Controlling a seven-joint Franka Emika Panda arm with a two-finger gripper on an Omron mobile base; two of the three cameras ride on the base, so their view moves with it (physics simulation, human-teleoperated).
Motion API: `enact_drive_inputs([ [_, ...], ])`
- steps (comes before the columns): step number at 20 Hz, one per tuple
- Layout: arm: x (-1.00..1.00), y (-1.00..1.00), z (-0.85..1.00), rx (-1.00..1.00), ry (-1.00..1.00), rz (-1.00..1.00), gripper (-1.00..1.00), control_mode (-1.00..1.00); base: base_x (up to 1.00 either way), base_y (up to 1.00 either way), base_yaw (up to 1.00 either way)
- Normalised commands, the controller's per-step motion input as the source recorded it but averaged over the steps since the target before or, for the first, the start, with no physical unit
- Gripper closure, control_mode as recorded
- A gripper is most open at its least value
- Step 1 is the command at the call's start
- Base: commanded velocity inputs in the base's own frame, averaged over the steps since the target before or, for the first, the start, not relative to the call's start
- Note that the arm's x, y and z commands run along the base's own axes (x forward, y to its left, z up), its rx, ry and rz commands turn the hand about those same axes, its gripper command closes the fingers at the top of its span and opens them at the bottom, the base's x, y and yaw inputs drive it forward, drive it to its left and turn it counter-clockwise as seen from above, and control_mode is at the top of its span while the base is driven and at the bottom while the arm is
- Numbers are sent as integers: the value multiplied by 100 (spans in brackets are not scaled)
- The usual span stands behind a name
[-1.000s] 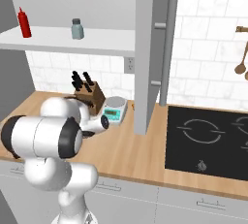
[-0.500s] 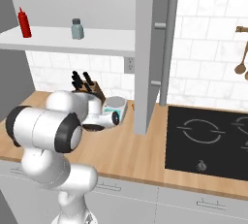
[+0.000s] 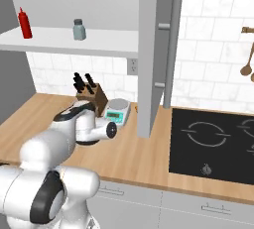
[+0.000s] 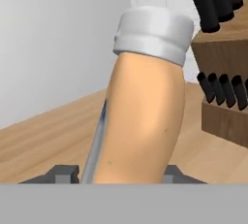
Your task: Put the shaker and condiment bottle from the counter next to their counterparts in the cabinet.
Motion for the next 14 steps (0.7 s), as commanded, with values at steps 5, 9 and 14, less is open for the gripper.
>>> enact_drive_inputs([
  [5,-50,11,82,-4,-15,-7,100,-100,0,0,0],
  [9,-52,25,88,-1,-6,-10,100,-100,0,0,0],
  [14,-66,41,78,-3,-12,-8,100,-100,0,0,0],
])
